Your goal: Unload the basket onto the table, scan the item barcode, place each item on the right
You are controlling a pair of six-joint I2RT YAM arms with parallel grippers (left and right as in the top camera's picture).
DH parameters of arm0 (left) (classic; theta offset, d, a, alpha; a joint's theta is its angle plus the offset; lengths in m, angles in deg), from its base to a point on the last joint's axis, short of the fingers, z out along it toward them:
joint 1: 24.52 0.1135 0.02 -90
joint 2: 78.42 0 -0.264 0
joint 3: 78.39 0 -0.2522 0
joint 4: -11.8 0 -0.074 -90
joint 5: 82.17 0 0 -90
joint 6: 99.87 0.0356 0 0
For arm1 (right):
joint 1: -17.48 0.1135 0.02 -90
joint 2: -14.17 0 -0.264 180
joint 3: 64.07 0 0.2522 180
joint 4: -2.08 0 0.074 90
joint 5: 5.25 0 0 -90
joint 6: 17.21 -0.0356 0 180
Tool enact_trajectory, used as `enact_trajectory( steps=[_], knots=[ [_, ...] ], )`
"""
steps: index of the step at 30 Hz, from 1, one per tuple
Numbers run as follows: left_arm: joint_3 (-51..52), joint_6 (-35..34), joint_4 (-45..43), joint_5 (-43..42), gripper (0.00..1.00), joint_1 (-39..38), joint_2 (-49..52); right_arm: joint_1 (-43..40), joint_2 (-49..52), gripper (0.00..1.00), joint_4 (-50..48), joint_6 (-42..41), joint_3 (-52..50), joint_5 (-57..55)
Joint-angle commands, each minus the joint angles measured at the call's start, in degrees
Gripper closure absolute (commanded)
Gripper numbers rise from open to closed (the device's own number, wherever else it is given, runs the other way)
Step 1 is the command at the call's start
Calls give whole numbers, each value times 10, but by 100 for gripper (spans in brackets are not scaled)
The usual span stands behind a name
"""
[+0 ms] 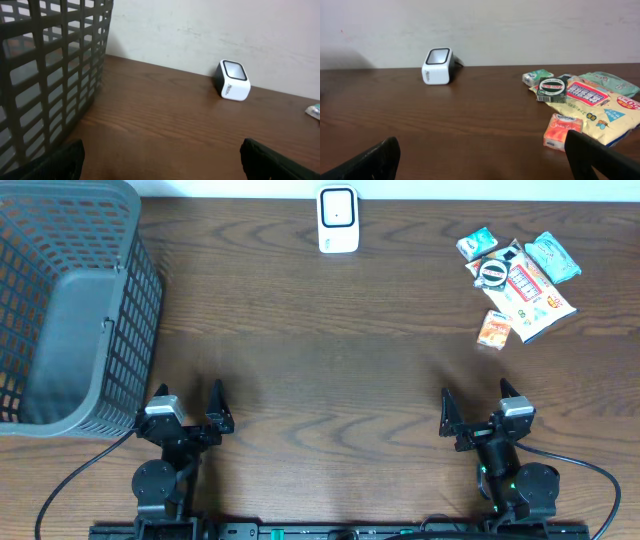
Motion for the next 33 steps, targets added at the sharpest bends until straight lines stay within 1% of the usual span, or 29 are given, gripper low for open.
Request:
enact_trajectory(
  steps=[1,4,10,15,33],
  knots=[
    [5,15,27,-9,2,-2,-5,-5,-4,1,2,7,-1,1],
    [5,20,27,-7,2,-2,-5,-5,-4,1,2,7,-1,1],
    [5,61,27,-7,2,-2,-5,-5,-4,1,2,7,-1,1],
    [5,74,27,-7,2,-2,-5,-5,-4,1,2,7,-1,1],
    [5,76,28,-3,2,-2,-5,-5,-4,1,2,7,-1,1]
  ],
)
